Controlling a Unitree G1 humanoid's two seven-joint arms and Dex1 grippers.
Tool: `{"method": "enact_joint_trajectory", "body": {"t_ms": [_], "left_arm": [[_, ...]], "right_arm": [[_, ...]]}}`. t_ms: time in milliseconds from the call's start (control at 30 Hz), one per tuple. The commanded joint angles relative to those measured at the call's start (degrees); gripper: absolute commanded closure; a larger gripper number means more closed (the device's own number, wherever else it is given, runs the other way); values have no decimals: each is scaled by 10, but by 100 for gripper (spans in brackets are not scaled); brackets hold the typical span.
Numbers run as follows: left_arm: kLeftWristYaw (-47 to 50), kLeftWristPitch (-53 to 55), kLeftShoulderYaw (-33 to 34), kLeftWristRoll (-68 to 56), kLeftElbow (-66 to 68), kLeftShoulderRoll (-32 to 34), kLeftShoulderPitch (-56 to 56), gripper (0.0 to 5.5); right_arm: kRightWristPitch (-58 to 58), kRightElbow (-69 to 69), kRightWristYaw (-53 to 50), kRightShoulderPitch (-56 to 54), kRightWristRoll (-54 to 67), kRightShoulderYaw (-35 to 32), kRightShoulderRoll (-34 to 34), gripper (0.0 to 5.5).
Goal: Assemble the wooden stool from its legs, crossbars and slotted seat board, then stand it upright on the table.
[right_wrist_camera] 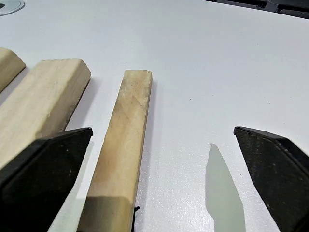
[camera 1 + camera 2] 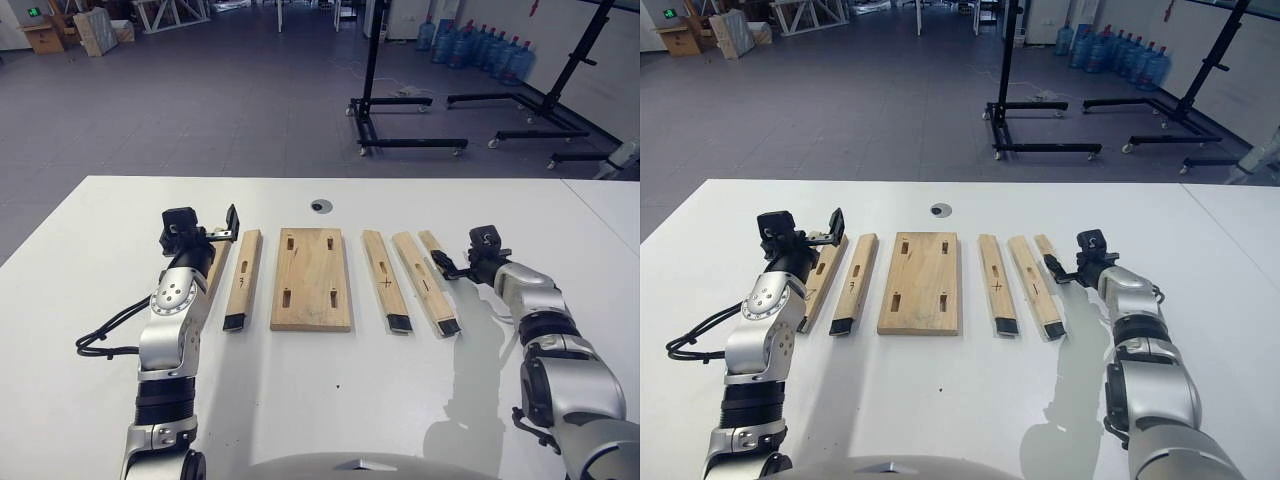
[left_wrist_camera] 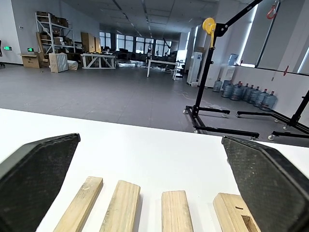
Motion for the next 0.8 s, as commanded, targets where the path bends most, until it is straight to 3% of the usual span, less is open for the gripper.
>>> {"method": "enact_joint_trajectory", "body": {"t_ms": [33,800], "left_arm": [[2,5,-3,5,-1,-2,-6,10],[36,53,32,2,18,4,-54,10]], "right_arm": [[-9,11,-2,-5,-12,9,7,60],[-13,14,-21,68,-38,38,33,422]]}}
